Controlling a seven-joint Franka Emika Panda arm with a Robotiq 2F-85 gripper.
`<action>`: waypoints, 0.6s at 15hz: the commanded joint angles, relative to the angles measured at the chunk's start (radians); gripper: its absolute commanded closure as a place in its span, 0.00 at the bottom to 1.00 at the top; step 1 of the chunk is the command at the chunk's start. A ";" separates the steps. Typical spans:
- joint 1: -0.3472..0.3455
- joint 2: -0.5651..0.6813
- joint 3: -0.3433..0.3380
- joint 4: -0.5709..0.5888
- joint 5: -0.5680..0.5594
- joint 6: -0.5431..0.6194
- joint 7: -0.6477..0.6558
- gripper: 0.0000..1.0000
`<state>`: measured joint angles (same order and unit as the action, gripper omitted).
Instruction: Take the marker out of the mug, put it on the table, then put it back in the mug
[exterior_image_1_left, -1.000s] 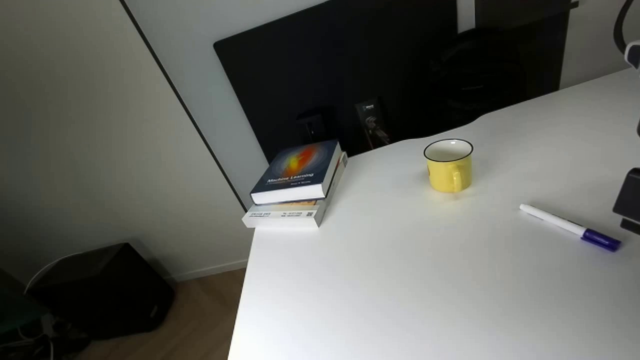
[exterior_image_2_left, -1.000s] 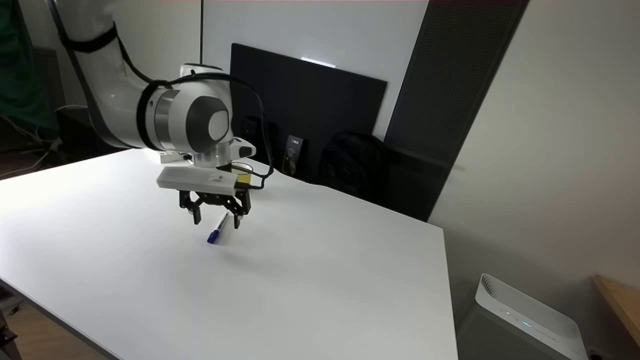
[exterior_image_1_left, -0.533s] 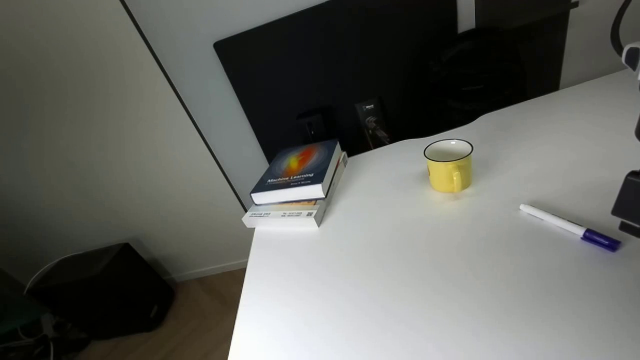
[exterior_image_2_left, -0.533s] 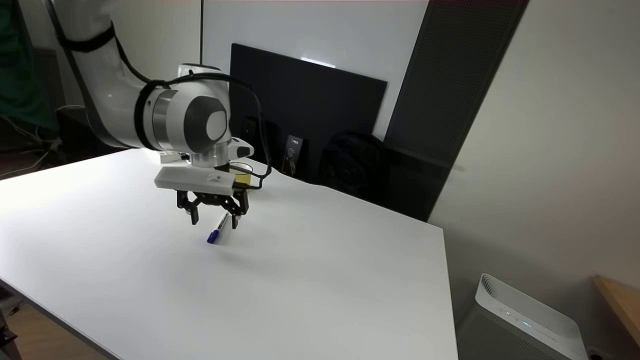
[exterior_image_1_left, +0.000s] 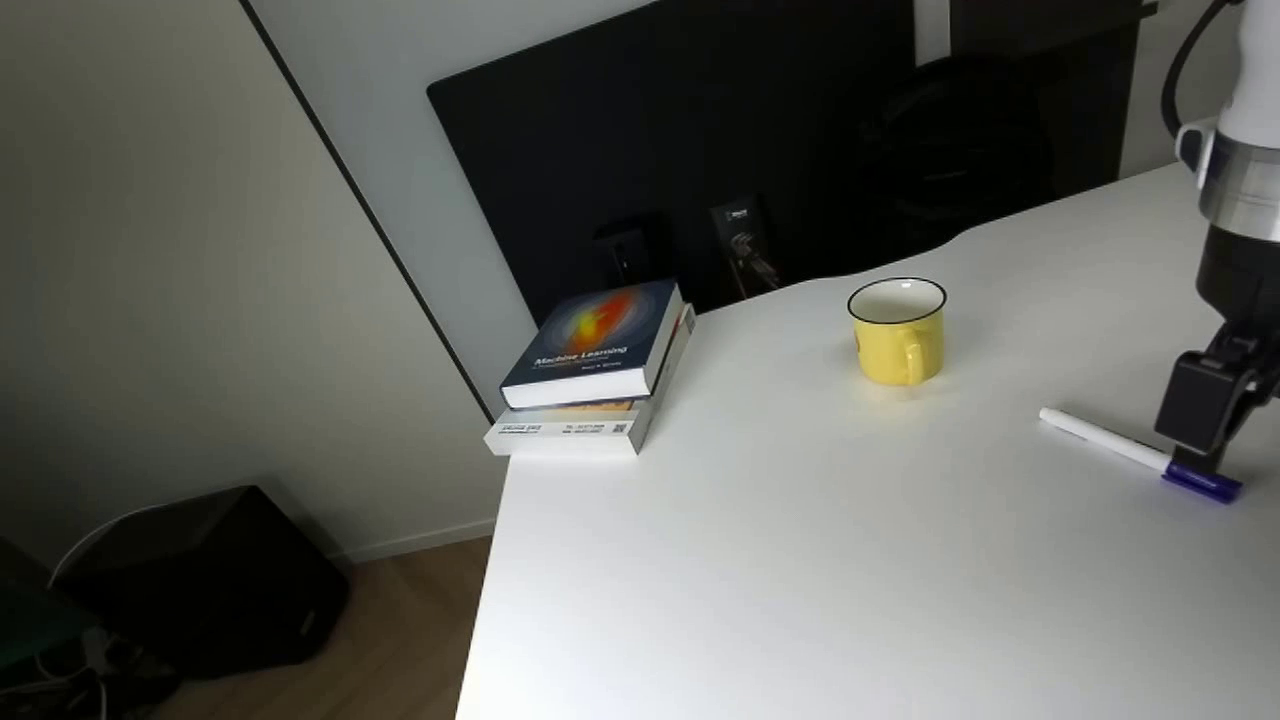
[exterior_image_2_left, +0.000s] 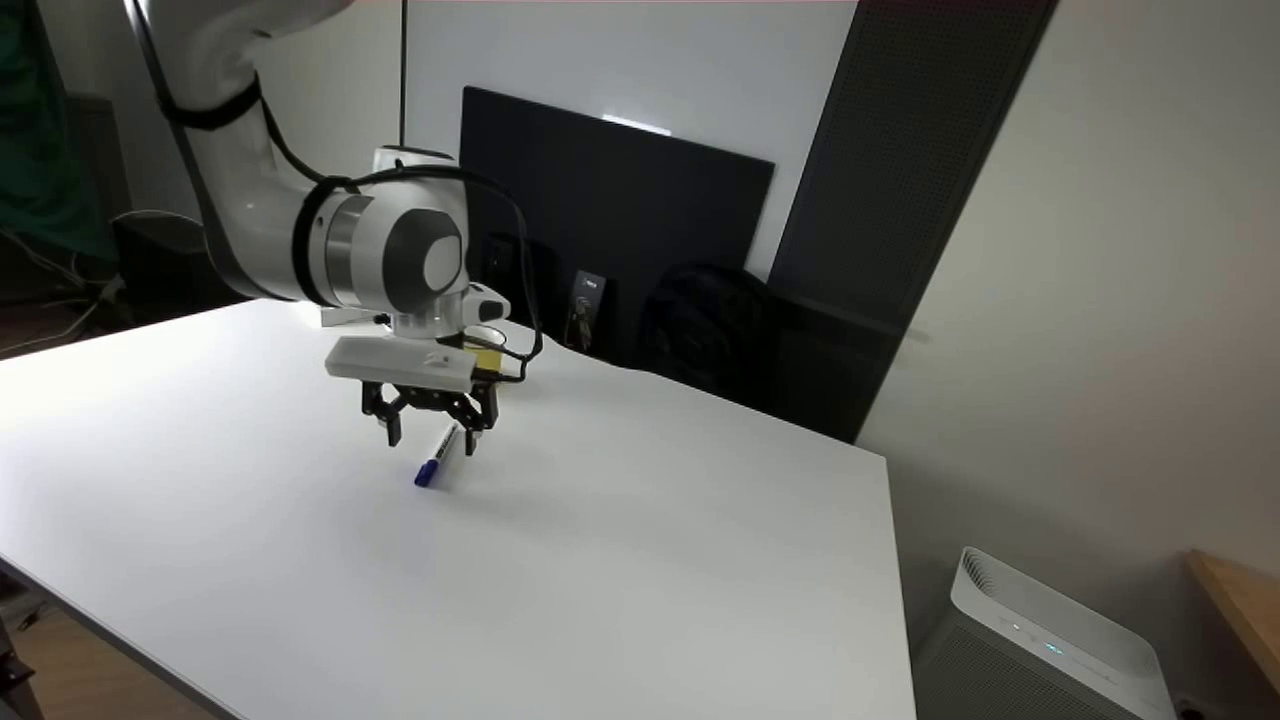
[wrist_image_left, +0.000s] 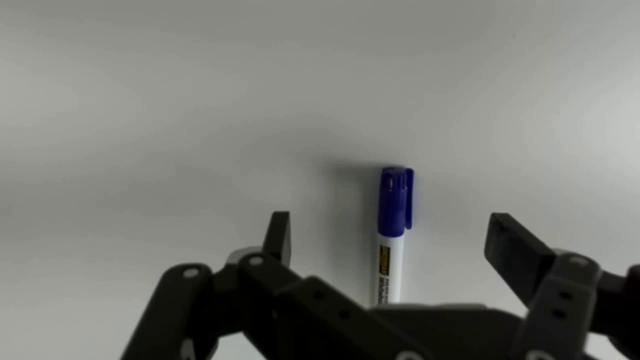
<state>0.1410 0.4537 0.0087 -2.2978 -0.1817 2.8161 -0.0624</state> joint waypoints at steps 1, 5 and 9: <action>-0.049 0.060 0.047 0.085 0.046 -0.020 -0.040 0.00; -0.080 0.112 0.077 0.142 0.090 -0.040 -0.073 0.00; -0.088 0.150 0.082 0.182 0.101 -0.061 -0.075 0.00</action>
<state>0.0705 0.5714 0.0754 -2.1664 -0.0964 2.7880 -0.1252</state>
